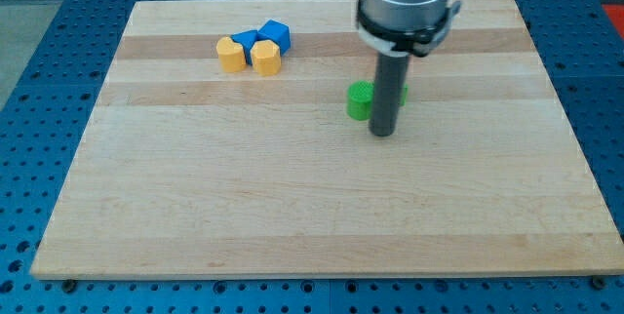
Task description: Push the green blocks into the red circle
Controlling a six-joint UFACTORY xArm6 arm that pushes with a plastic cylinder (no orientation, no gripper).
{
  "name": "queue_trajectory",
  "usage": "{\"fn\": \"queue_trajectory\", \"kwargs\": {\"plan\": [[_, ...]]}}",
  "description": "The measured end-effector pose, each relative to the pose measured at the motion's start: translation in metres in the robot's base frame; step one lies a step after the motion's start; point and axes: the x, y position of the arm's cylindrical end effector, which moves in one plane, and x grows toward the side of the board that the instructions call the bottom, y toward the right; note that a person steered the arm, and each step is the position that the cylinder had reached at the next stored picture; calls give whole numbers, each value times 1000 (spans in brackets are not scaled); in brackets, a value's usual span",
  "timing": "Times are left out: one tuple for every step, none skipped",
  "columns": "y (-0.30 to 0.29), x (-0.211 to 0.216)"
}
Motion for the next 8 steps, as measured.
{"fn": "queue_trajectory", "kwargs": {"plan": [[-28,4],[-29,-32],[-4,-75],[10,-90],[11,-92],[11,-92],[11,-74],[1,-47]]}}
